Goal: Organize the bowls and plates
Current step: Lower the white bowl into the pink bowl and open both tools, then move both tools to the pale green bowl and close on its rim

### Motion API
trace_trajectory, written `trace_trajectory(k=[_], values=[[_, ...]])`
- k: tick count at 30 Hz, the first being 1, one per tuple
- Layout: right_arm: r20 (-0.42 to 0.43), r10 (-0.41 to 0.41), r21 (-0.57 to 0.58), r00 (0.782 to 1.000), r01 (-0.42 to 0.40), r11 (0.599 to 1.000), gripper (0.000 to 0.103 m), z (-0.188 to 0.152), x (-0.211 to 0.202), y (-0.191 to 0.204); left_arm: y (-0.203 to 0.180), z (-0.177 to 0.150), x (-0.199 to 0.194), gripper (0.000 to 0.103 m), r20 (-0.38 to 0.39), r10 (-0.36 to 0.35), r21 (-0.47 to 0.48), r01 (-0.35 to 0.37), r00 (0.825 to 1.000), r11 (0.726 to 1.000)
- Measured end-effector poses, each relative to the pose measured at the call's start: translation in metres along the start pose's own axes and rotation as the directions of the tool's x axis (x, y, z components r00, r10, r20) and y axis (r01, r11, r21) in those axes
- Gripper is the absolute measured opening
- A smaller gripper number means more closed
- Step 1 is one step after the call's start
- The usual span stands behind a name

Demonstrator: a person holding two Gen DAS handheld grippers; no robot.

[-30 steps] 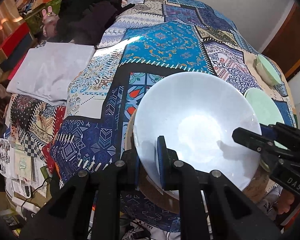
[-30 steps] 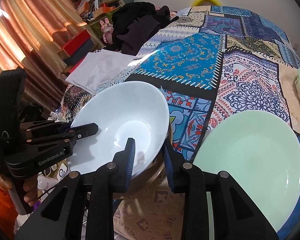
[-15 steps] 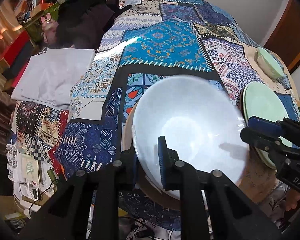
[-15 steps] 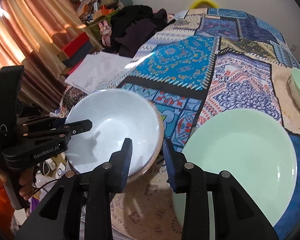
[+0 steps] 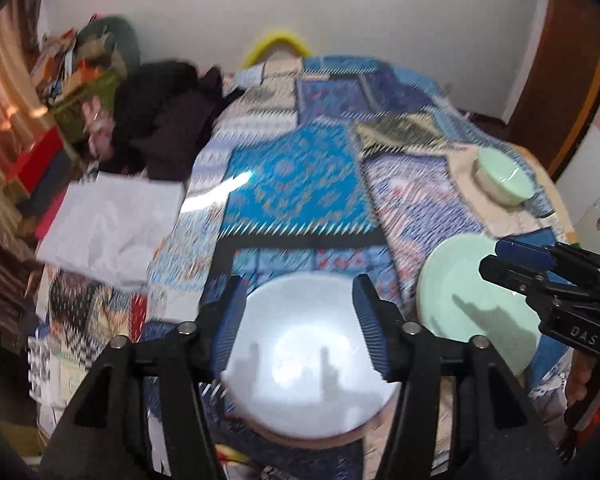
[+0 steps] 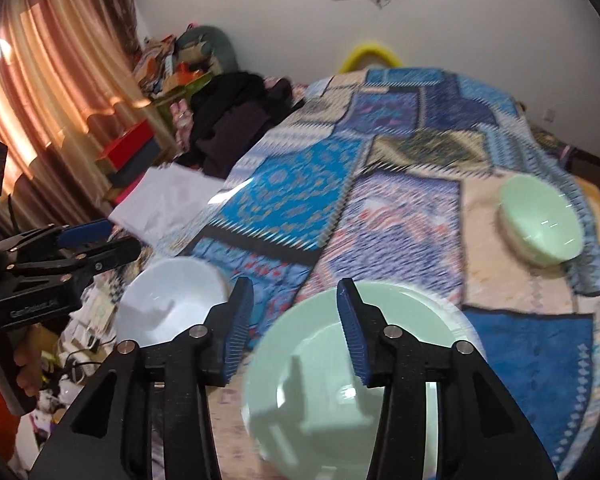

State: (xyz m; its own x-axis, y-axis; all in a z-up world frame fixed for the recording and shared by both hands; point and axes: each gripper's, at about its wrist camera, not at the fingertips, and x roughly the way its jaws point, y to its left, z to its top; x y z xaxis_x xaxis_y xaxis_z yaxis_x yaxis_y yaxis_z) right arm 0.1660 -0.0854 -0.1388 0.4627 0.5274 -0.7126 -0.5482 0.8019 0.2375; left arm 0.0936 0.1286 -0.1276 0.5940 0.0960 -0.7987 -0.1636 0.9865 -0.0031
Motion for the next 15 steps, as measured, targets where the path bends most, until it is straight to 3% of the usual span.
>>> trace_trajectory(k=[2, 7, 9, 15], values=[[0.018, -0.029, 0.003, 0.999, 0.029, 1.0, 0.042, 0.005, -0.009, -0.014, -0.014, 0.009, -0.002, 0.067, 0.018, -0.012, 0.018, 0.012, 1.0, 1.0], [0.054, -0.11, 0.027, 0.993, 0.108, 0.994, 0.05, 0.009, -0.026, -0.052, -0.05, 0.033, 0.009, 0.071, 0.018, -0.066, 0.04, 0.065, 0.998, 0.997], [0.058, -0.145, 0.04, 0.988, 0.143, 0.989, 0.05, 0.01, -0.03, -0.068, -0.065, 0.043, 0.018, 0.083, 0.013, -0.088, 0.037, 0.088, 0.996, 0.995], [0.032, -0.223, 0.124, 0.974, 0.217, 0.968, 0.05, 0.01, -0.03, -0.125, -0.111, 0.072, 0.045, 0.086, -0.002, -0.133, 0.069, 0.133, 0.991, 0.989]])
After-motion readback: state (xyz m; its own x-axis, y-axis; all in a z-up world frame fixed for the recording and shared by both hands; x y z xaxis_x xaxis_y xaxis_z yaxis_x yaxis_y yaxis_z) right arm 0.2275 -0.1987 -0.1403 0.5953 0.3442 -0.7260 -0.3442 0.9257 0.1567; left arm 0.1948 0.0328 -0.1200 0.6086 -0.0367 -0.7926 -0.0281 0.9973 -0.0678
